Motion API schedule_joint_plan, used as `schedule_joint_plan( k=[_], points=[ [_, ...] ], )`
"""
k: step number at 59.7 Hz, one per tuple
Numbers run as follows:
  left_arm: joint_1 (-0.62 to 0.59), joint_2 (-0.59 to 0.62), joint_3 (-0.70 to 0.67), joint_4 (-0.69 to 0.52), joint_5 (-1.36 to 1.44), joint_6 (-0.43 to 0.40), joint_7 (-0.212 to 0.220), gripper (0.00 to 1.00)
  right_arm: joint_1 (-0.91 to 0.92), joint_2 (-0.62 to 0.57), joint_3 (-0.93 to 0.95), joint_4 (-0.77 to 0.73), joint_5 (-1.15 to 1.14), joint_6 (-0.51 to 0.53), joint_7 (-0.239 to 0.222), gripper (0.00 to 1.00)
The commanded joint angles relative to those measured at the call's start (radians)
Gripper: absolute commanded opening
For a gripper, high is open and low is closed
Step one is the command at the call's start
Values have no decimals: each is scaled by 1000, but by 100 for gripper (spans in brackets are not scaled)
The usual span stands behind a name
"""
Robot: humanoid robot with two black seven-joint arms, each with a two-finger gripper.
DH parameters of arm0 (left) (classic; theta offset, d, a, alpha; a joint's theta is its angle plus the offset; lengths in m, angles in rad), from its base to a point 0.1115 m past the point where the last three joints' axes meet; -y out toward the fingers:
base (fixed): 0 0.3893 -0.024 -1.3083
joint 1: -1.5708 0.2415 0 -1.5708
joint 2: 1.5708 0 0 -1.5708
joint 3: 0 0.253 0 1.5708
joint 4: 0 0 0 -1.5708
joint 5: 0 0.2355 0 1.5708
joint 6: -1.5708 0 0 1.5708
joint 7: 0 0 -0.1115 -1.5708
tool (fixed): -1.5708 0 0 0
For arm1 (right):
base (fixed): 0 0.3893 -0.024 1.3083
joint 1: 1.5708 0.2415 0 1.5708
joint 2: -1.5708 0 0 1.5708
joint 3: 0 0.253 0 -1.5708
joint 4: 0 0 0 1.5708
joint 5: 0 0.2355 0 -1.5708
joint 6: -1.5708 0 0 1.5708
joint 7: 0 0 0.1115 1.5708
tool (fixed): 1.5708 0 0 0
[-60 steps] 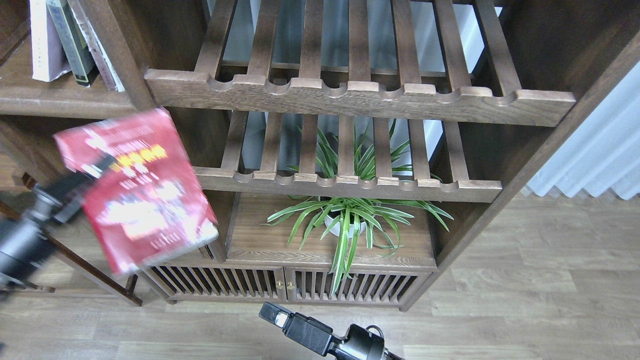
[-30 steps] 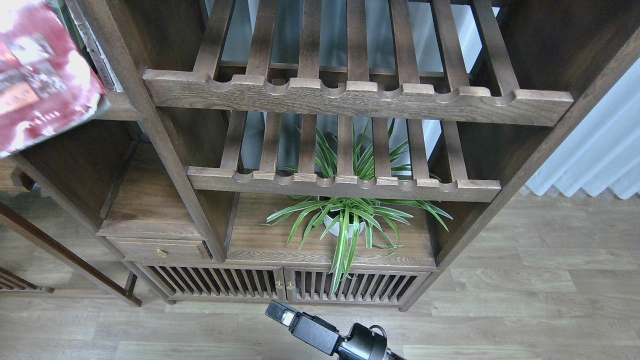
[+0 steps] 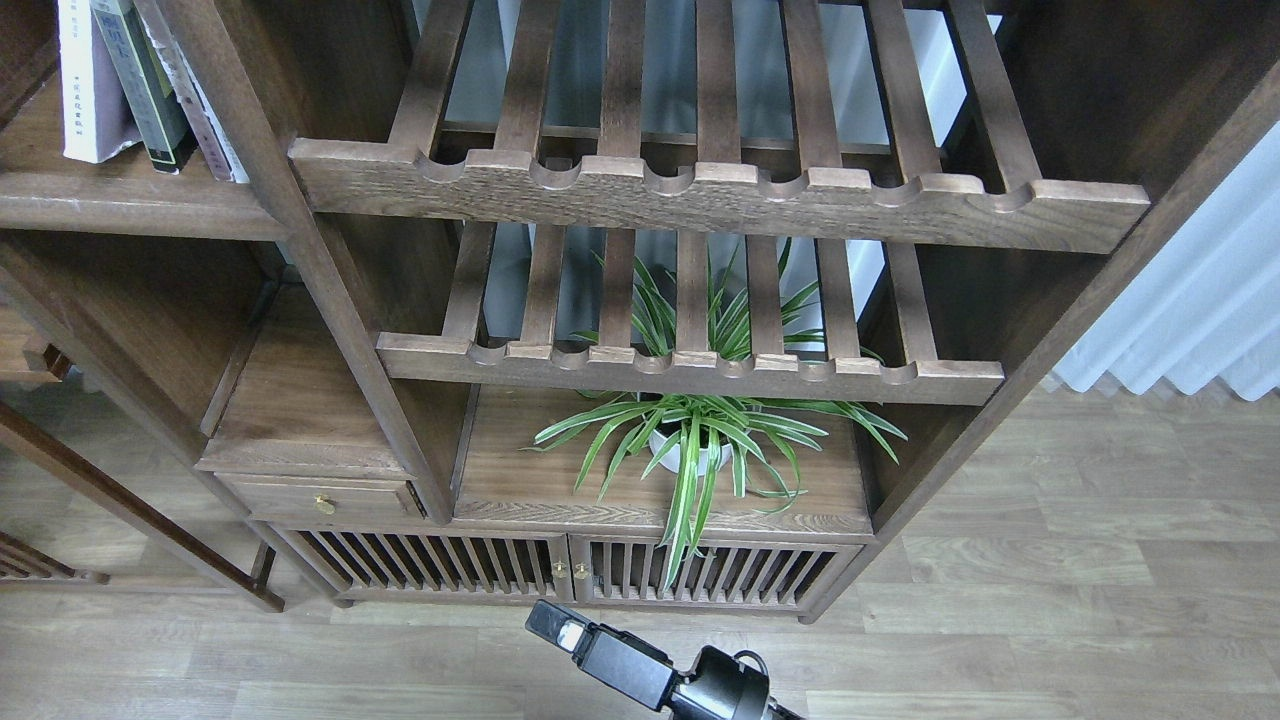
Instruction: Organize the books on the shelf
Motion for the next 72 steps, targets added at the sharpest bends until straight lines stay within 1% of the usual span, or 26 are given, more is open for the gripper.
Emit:
schedule_joint_plan(
  k=[1, 8, 17, 24, 25, 26, 29, 37, 43, 47, 51, 54, 56, 59, 61, 62, 66, 72],
  points=[
    [-110, -38, 70, 46, 93, 0, 9, 7, -1, 0, 1, 0, -1, 0, 0, 91],
    [-204, -76, 127, 89, 162, 0, 18, 7, -1, 4, 1, 0, -1, 0, 0, 91],
    [-334, -105, 191, 173, 263, 0, 35, 7, -2, 7, 3, 0, -1, 0, 0, 91],
    [-423, -144, 259, 201, 317, 0, 44, 7, -2, 7, 3, 0, -1, 0, 0, 91],
    [-446, -151, 274, 207, 327, 0, 46, 7, -2, 7, 3, 0, -1, 0, 0, 91],
    [-495, -168, 308, 234, 347, 0, 52, 7, -2, 7, 1, 0, -1, 0, 0, 91],
    [-546, -188, 345, 276, 366, 0, 63, 8, -2, 8, 1, 0, -1, 0, 0, 91],
    [-638, -220, 417, 374, 378, 0, 86, 8, -2, 8, 1, 0, -1, 0, 0, 91],
    [-704, -250, 467, 421, 380, 0, 100, 8, -2, 17, 3, 0, -1, 0, 0, 91],
    [-722, -256, 486, 444, 378, 0, 106, 9, -2, 20, 3, 0, -1, 0, 0, 91],
    [-735, -265, 503, 467, 378, 0, 106, 14, -2, 20, 3, 0, -1, 0, 0, 91],
    [-736, -277, 506, 471, 376, 0, 104, 23, -2, 22, 3, 0, -1, 0, 0, 91],
    [-735, -280, 507, 471, 375, 0, 104, 27, -2, 20, 3, 0, -1, 0, 0, 91],
    [-722, -289, 514, 471, 367, 0, 103, 38, -2, 22, 3, 0, -1, 0, 0, 91],
    [-721, -291, 515, 471, 366, 0, 101, 42, -2, 22, 3, 0, -1, 0, 0, 91],
    [-716, -293, 517, 471, 361, 0, 98, 46, -2, 22, 3, 0, -1, 0, 0, 91],
    [-695, -293, 517, 467, 338, 0, 90, 50, -2, 22, 4, 0, -1, 0, 0, 91],
    [-676, -290, 512, 463, 269, 0, 95, 52, -2, 37, 21, -1, -1, 0, 2, 91]
  ],
)
